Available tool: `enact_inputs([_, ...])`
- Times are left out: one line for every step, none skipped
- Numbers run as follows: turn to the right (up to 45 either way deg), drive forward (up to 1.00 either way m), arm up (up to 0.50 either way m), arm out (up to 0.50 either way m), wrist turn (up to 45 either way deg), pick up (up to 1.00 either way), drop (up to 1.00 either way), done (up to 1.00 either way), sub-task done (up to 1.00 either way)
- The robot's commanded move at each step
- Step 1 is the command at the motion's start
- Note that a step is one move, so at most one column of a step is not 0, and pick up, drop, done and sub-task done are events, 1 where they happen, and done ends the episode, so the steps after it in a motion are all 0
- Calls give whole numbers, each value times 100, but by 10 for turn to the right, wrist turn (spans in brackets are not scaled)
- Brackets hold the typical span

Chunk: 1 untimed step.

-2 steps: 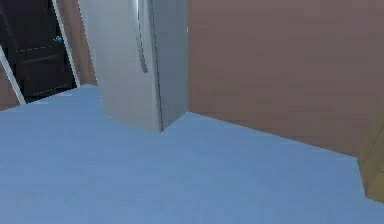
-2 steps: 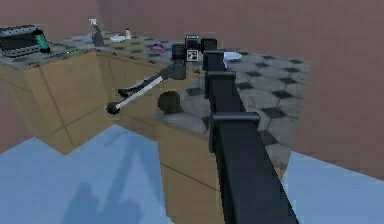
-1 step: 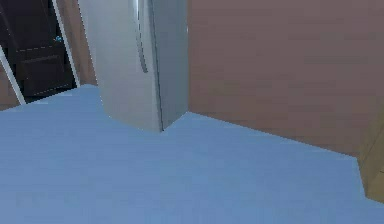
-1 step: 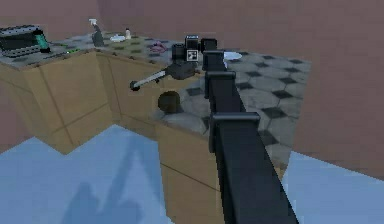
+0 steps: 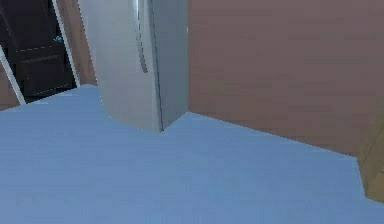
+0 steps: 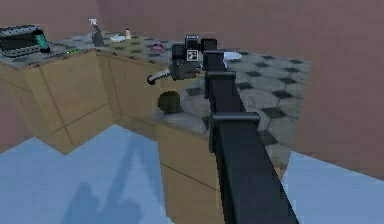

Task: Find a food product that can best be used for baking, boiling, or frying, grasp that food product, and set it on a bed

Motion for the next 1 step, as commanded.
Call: enact_inputs([0,0,-12,0,0,0,0,0,0])
